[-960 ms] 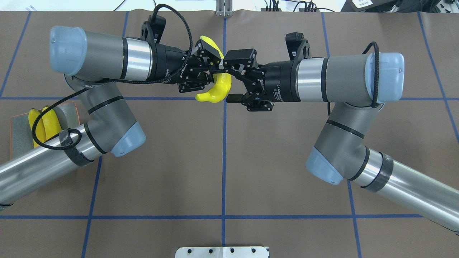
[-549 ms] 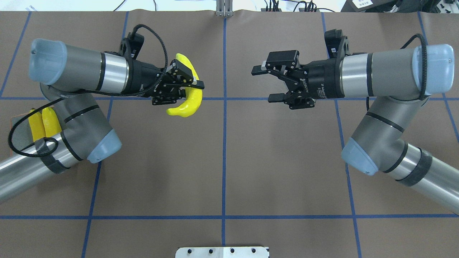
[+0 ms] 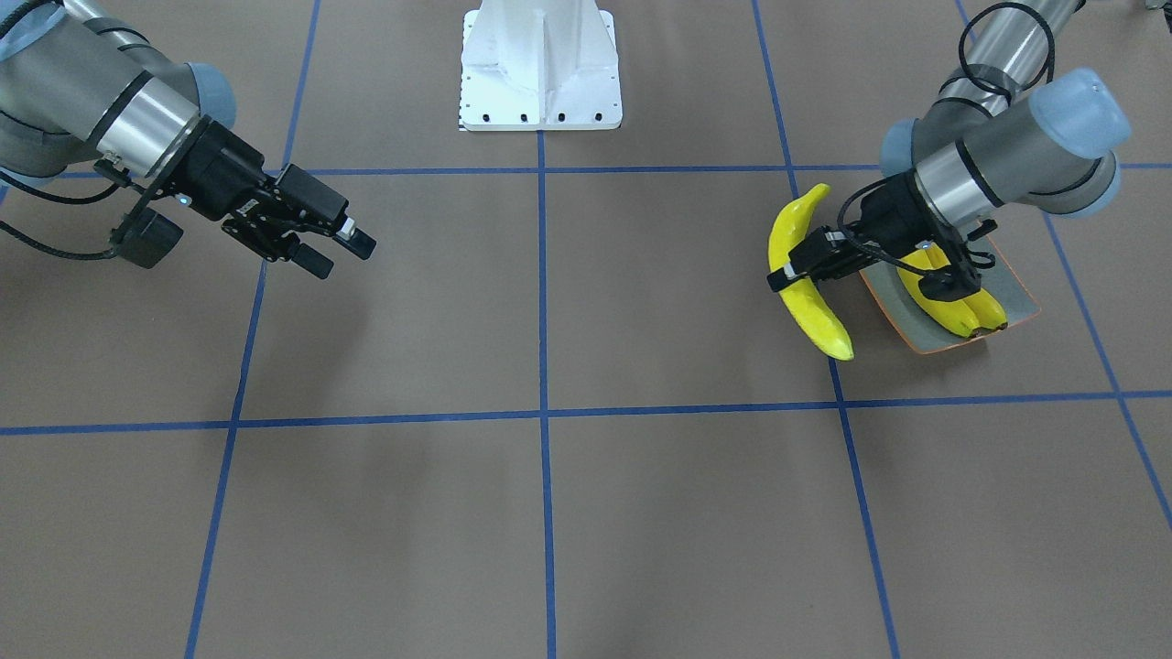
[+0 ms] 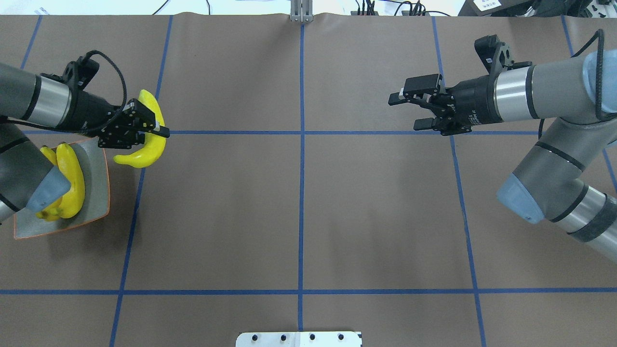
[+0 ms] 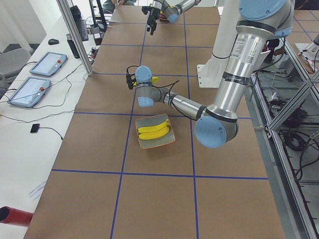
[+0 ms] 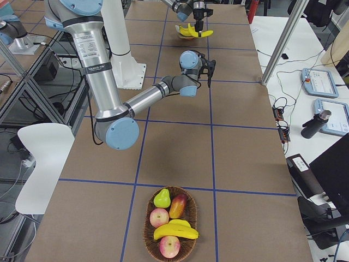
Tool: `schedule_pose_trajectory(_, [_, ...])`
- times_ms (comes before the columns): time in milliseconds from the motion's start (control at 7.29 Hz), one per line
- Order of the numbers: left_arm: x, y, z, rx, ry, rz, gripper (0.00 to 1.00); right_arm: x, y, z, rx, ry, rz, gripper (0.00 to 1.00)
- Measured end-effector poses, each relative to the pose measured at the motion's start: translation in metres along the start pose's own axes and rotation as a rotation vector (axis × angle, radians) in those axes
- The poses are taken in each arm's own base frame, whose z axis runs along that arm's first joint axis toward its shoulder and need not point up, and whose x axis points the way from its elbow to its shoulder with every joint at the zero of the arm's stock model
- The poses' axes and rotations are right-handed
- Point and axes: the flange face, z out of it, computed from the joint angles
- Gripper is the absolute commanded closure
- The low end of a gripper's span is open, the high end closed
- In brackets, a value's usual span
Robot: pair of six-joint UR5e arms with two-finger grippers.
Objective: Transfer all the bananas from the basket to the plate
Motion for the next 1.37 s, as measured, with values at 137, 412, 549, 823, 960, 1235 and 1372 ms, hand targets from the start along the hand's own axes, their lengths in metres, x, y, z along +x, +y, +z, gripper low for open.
schedule_pose_trajectory(137, [-0.035, -0.001, -0.005, 0.006, -0.054, 0.001, 1.00, 0.018, -0.011, -0.007, 0.018, 0.055, -0.065, 0.00])
schedule_pose_trajectory(412, [-0.077, -0.003, -0.011, 0.013, -0.146, -0.024, 1.00, 0.041, -0.023, -0.012, 0.037, 0.136, -0.139, 0.00])
schedule_pose_trajectory(549, [-0.098, -0.004, -0.016, 0.016, -0.186, -0.007, 1.00, 0.046, -0.025, -0.009, 0.047, 0.162, -0.153, 0.00])
schedule_pose_trajectory(823, [-0.115, -0.007, -0.024, 0.032, -0.240, 0.011, 1.00, 0.049, -0.024, -0.003, 0.061, 0.185, -0.170, 0.00])
schedule_pose_trajectory(960, [-0.126, -0.005, -0.027, 0.037, -0.261, 0.017, 1.00, 0.049, -0.024, -0.001, 0.063, 0.189, -0.172, 0.00])
schedule_pose_trajectory(1235, [-0.141, -0.001, -0.030, 0.042, -0.285, 0.039, 0.30, 0.050, -0.024, 0.000, 0.066, 0.192, -0.174, 0.00])
schedule_pose_trajectory(1372, [-0.142, 0.000, -0.030, 0.042, -0.288, 0.043, 0.00, 0.050, -0.024, 0.001, 0.066, 0.192, -0.174, 0.00])
